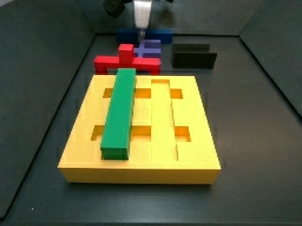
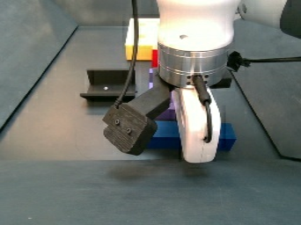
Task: Pick up the blue object. Move up. Move to above the board. Insert the blue object.
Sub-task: Pick up the blue object.
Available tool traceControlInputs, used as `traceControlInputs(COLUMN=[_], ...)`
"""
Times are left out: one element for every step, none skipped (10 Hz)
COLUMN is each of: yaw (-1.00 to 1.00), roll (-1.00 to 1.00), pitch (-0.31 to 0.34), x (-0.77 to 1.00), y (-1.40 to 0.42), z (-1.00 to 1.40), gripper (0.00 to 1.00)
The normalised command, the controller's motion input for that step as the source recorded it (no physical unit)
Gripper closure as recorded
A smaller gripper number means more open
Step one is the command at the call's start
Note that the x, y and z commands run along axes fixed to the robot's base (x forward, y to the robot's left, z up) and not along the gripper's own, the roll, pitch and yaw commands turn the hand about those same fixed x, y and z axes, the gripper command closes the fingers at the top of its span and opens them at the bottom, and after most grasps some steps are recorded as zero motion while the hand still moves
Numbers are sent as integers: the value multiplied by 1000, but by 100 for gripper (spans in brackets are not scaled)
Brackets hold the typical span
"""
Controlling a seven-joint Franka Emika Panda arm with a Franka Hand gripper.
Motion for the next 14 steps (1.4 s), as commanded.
traceControlInputs(yaw=[-57,0,0,0,0,0,0,0,0,0,0,0,0,0], roll=[4,0,-144,-74,0,0,0,0,0,0,0,0,0,0], pitch=[0,0,-31,-26,0,0,0,0,0,0,0,0,0,0], x=[-186,-66,0,0,0,0,0,0,0,0,0,0,0,0], y=[0,0,0,0,0,0,0,0,0,0,0,0,0,0], z=[0,77,0,0,0,0,0,0,0,0,0,0,0,0], gripper=[0,0,0,0,0,100,100,100,100,100,100,100,100,100])
